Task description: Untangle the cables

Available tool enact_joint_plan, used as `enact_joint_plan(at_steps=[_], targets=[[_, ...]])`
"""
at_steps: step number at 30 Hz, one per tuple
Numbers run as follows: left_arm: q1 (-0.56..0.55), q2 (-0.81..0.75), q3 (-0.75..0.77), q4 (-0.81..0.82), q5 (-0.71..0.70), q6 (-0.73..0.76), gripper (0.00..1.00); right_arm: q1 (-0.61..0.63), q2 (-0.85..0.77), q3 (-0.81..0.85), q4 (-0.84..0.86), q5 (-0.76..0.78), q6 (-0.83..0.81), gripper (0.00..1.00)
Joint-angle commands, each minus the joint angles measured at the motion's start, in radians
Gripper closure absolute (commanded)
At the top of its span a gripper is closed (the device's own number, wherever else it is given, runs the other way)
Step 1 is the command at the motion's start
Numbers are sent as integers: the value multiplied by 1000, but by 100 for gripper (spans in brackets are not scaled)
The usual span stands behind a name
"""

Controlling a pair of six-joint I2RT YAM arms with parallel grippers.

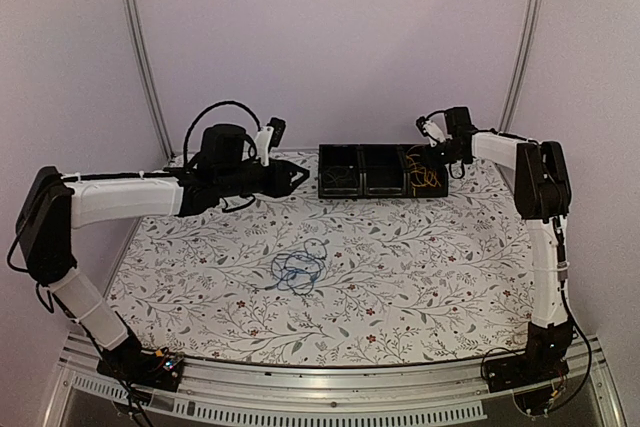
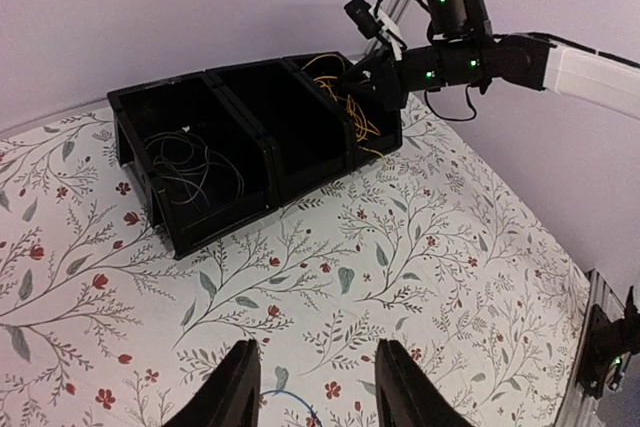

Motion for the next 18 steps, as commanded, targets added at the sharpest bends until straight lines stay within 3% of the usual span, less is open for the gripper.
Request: enact_joint_plan(at_steps=[1, 4, 10, 13, 18], targets=[[31, -16, 0, 22, 35, -15, 60, -1, 32, 36, -34, 19, 11, 100], [33, -4, 21, -12, 19, -21, 59, -1, -17, -7, -33, 14, 6, 98], [34, 27, 50, -85, -22, -11, 59, -2, -189, -149, -14, 15, -8, 73], [32, 52, 90, -200, -78, 0, 60, -1, -316, -250, 14, 10, -10, 64], [17, -14, 36, -325, -78, -34, 60, 20, -542, -454, 76, -34, -27, 58]])
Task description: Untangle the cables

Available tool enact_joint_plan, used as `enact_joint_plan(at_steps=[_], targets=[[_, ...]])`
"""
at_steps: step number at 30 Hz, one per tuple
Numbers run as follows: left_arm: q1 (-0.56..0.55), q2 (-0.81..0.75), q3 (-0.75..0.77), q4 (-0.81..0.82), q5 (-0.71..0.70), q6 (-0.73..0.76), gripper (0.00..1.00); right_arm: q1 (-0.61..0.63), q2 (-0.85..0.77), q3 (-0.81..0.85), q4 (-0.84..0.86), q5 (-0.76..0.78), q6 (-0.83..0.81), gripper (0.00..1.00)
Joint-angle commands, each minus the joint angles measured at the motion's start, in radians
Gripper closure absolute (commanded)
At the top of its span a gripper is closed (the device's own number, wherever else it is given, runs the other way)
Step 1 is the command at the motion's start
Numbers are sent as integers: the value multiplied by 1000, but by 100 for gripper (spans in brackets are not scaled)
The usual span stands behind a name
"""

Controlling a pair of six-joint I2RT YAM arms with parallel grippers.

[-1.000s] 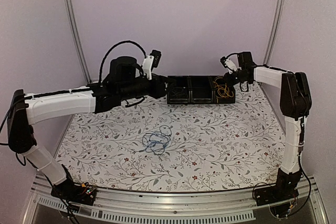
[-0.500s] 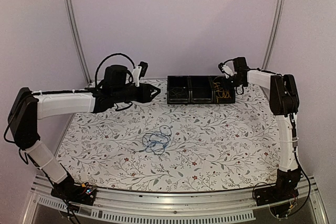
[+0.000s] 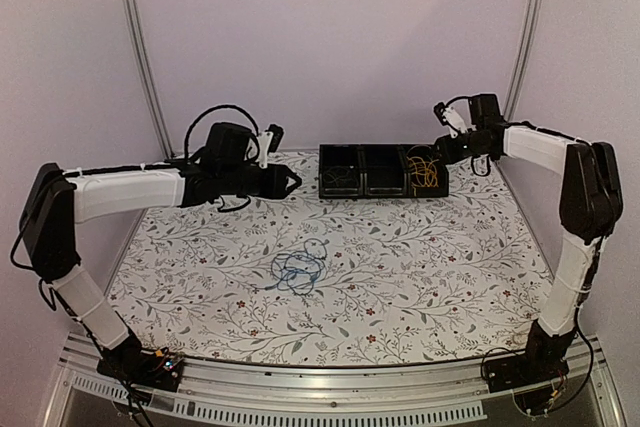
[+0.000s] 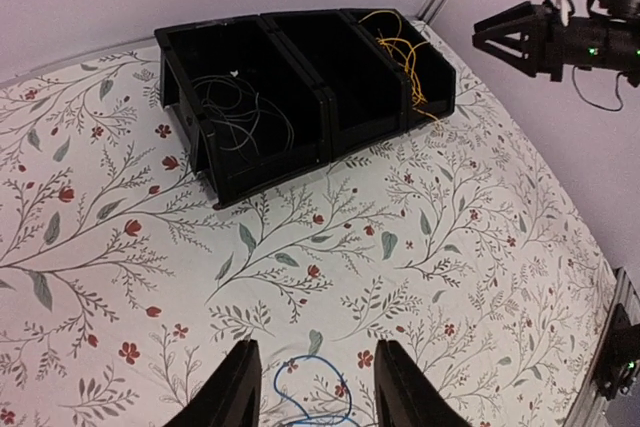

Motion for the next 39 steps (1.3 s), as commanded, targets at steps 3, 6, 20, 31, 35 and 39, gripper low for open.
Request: enact_joint_plan(at_steps=[3, 6, 20, 31, 35, 39], targets=[[-15, -177, -184, -120, -60, -112, 60, 78, -270, -220, 100, -129, -66, 57], [-28, -298, -341, -121, -89, -199, 59, 166, -307, -293, 110, -229, -107, 56], [-160, -327, -608, -84, -159, -244, 56, 387, -260, -341, 67, -359, -218, 54], [-167, -206, -573, -88, -198, -215, 69, 388, -258, -353, 69, -351, -230, 54], [-166, -216, -581, -69, -202, -214, 87, 387, -252, -355, 68, -351, -234, 54], [-168, -254, -576, -75, -216, -204, 100, 387, -240, -352, 63, -364, -233, 54]])
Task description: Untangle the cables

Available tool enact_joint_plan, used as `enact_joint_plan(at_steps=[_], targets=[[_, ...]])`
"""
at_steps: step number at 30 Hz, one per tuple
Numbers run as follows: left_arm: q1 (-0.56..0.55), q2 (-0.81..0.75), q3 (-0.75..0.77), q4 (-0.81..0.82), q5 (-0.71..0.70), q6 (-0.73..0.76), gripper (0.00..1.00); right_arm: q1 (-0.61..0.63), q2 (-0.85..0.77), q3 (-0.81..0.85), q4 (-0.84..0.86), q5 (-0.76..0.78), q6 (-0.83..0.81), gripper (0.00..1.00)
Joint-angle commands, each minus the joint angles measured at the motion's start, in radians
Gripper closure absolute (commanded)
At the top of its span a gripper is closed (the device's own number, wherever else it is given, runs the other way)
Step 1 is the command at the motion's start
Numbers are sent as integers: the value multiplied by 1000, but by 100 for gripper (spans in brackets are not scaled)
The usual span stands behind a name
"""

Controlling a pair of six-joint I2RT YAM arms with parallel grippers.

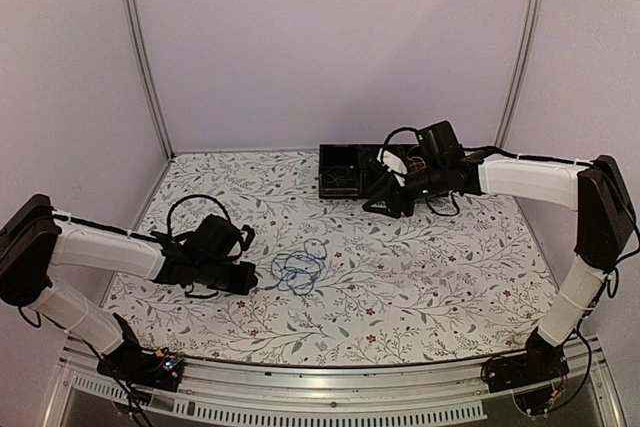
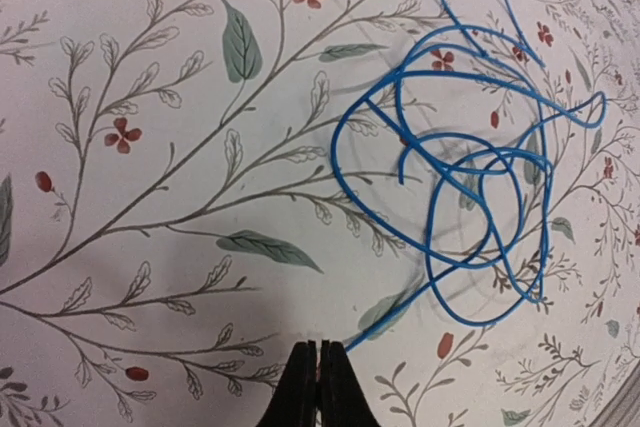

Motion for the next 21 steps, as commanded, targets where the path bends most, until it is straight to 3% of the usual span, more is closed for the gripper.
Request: enact_joint_plan(at_steps=[1, 4, 8, 11, 14, 21], targets=[[-9, -56, 26, -2, -20, 15, 100, -3, 30, -4, -14, -35, -6, 54], [-16, -136, 74, -55, -23, 52, 100, 2, 15, 20, -33, -83, -3, 51], [-39, -277, 161, -97, 0, 129, 100, 53, -13, 78, -62, -145, 14, 36], [-48, -362, 261, -130, -3, 168, 100, 118, -6, 149, -110, -155, -8, 30], [-50, -386, 369, -196, -19, 202, 100, 178, 18, 227, -151, -166, -43, 28], [-64, -386, 558, -252, -27, 229, 100, 258, 57, 358, -72, -163, -11, 21]])
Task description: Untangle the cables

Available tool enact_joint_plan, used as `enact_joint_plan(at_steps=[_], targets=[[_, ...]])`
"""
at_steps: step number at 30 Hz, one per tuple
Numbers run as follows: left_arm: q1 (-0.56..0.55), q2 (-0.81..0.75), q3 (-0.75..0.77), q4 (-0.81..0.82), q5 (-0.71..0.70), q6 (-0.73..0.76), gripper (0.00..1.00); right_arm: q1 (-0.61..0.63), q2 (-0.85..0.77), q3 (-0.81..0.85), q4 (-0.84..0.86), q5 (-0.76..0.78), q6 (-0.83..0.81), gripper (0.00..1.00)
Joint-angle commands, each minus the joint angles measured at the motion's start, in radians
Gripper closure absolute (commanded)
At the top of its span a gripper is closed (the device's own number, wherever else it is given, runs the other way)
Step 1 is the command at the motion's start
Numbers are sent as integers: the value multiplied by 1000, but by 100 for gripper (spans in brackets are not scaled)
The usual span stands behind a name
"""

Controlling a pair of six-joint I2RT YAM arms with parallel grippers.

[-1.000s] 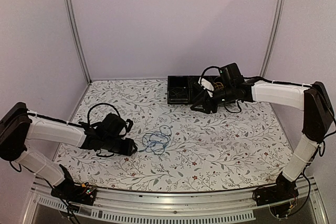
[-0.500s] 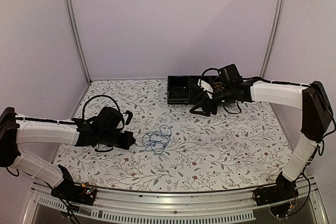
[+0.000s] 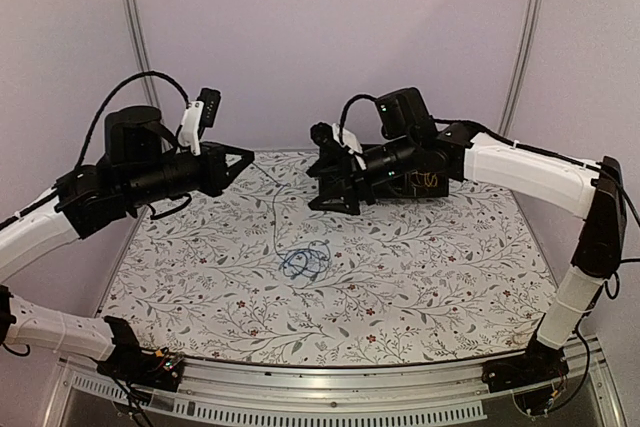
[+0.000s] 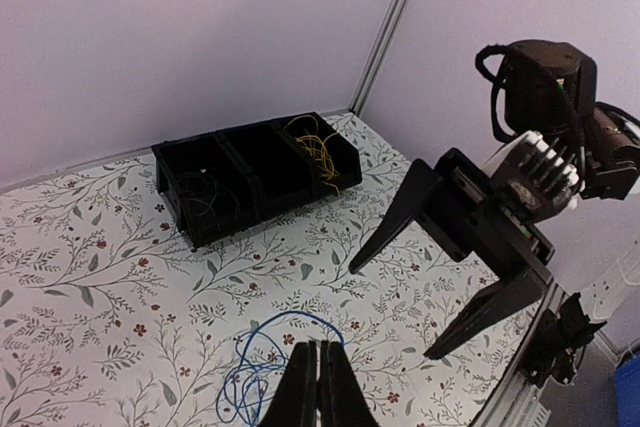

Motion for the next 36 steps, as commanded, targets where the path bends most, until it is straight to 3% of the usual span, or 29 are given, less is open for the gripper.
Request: enact_joint_plan(at_steps=[1, 10, 21, 36], targets=[[-23, 7, 87, -75, -11, 37, 100, 26, 48, 77, 46, -26, 34, 20], [-51, 12, 300, -83, -31, 44, 100, 41, 150, 25, 218, -90, 224, 20], [-55, 122, 642, -112, -26, 99, 100, 73, 331, -15, 307, -114, 307, 19], [-56, 128, 743, -86, -51, 113, 100, 75, 377, -30, 293, -137, 283, 21]])
